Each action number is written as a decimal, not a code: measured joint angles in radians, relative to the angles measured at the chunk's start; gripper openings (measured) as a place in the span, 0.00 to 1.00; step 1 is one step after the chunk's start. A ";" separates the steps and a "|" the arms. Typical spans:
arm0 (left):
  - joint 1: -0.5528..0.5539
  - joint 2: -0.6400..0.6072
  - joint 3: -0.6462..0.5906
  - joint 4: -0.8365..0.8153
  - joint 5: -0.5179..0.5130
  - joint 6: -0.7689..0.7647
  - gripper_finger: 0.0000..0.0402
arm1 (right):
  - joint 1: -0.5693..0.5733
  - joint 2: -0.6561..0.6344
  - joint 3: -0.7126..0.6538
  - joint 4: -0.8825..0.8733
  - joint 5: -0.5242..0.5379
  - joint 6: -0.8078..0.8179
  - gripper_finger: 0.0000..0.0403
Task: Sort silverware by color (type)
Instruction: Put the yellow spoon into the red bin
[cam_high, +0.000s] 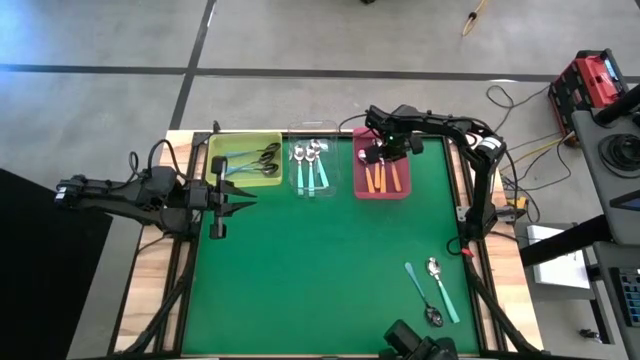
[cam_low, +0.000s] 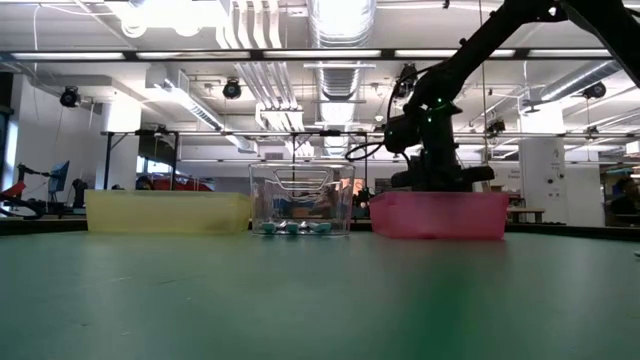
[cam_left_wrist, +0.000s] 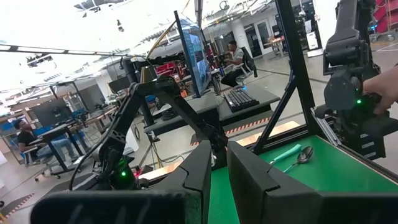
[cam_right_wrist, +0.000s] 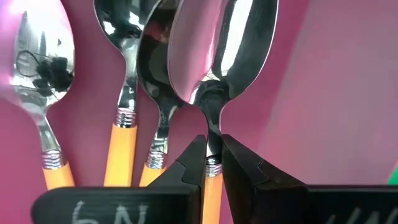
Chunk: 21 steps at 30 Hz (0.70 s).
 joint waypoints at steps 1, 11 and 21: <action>0.000 0.000 0.000 0.000 0.000 0.000 0.09 | 0.000 0.000 0.000 0.004 0.000 0.000 0.07; 0.000 0.000 0.000 0.000 0.000 0.000 0.09 | 0.000 0.000 0.000 0.015 0.001 0.002 0.07; 0.000 0.000 0.000 0.000 0.000 0.000 0.09 | 0.000 0.000 0.000 0.027 0.014 0.000 0.19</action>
